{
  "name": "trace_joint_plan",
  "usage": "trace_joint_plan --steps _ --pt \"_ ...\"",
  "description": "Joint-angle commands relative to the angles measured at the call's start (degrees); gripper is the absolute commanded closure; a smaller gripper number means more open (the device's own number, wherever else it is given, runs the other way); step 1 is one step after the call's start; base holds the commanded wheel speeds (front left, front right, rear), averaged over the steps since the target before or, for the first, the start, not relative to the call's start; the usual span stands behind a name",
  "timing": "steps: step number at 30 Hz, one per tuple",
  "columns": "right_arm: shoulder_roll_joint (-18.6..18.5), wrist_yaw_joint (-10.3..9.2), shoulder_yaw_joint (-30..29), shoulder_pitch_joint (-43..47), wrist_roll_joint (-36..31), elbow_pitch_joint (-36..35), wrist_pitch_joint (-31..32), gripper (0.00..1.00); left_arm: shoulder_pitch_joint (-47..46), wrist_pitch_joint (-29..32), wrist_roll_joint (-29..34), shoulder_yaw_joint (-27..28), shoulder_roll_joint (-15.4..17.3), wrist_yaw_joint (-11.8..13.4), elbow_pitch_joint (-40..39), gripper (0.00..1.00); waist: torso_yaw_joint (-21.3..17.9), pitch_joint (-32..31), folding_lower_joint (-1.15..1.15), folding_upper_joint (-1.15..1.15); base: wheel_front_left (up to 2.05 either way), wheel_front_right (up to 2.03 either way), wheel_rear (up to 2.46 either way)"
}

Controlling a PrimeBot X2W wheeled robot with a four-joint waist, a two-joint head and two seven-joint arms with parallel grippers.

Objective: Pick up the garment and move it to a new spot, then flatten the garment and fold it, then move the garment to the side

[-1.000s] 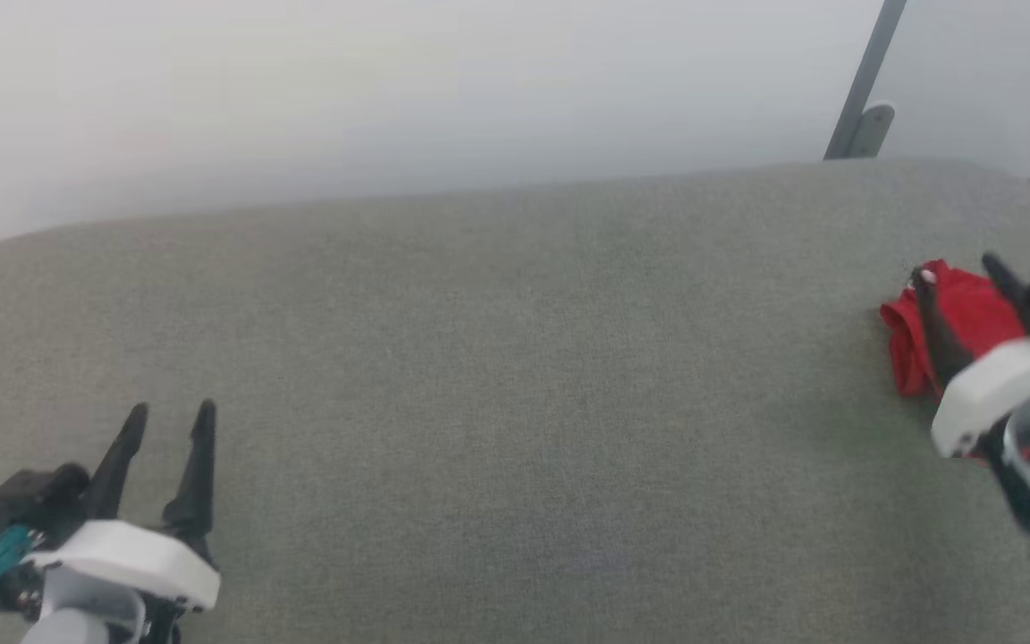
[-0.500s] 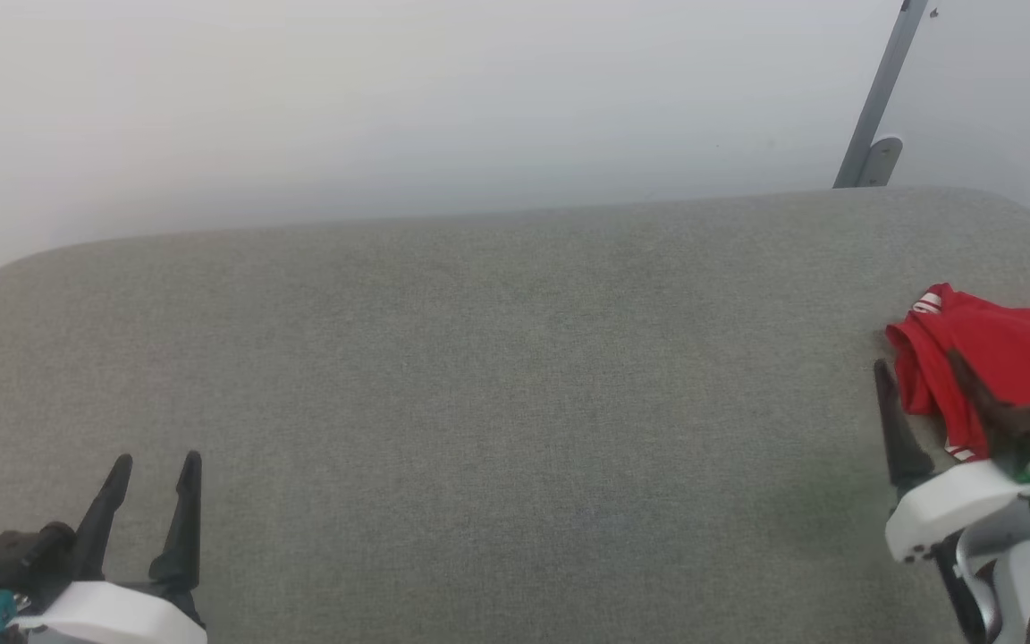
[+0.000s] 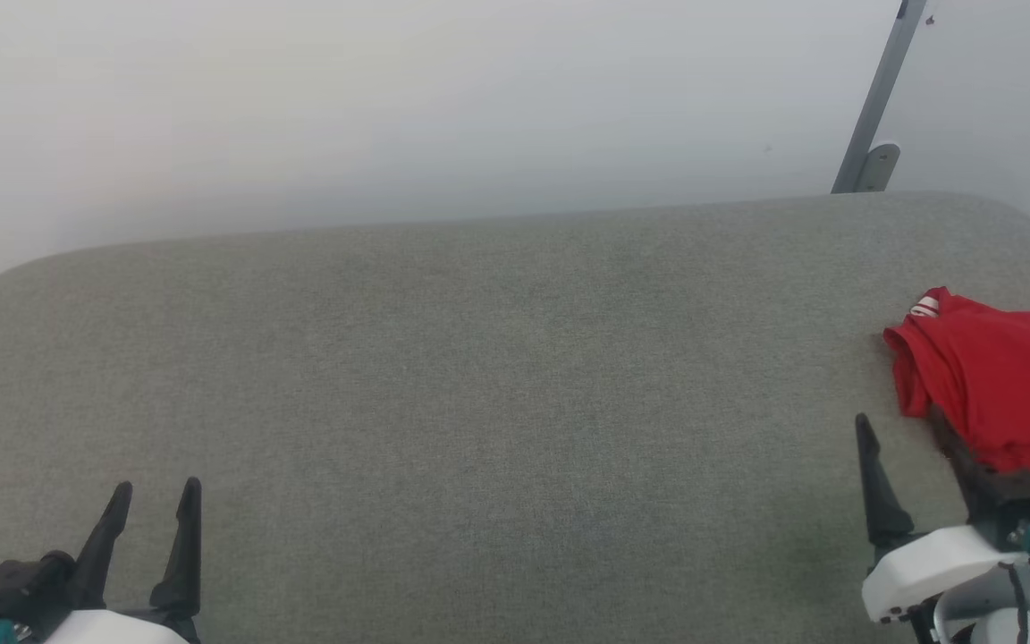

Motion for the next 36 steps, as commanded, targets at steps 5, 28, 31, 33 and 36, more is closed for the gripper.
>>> trace_joint_plan --steps 5,28,31,33,36 --pt "1.1 -0.06 -0.5 1.6 -0.2 -1.3 -0.2 0.00 1.0 -0.3 0.3 0.5 -0.3 -0.1 -0.8 0.00 0.0 -0.1 -0.01 0.00 0.00 0.00 0.00" --pt "2.5 0.00 -1.2 1.3 11.3 -0.2 3.6 1.00 -0.3 3.1 -8.3 0.8 -3.5 0.0 0.0 1.00 0.3 0.0 0.00 0.00 0.00 0.00 0.00" --pt "2.6 0.00 -1.0 1.3 14.7 -0.5 4.3 1.00 -0.7 3.9 -10.8 1.0 -4.0 0.0 0.0 1.00 0.4 0.1 0.00 0.00 0.00 0.00 0.00" --pt "2.7 0.00 -0.9 1.3 16.9 -0.7 4.7 1.00 -1.0 4.4 -12.5 1.1 -4.4 0.0 0.0 1.00 0.4 0.1 0.00 0.00 0.00 0.00 0.00" --pt "2.8 0.00 -0.9 1.2 20.0 -0.9 5.4 1.00 -1.4 5.2 -14.9 1.2 -4.8 0.0 0.1 1.00 0.5 0.1 0.00 0.00 0.00 0.00 0.00"
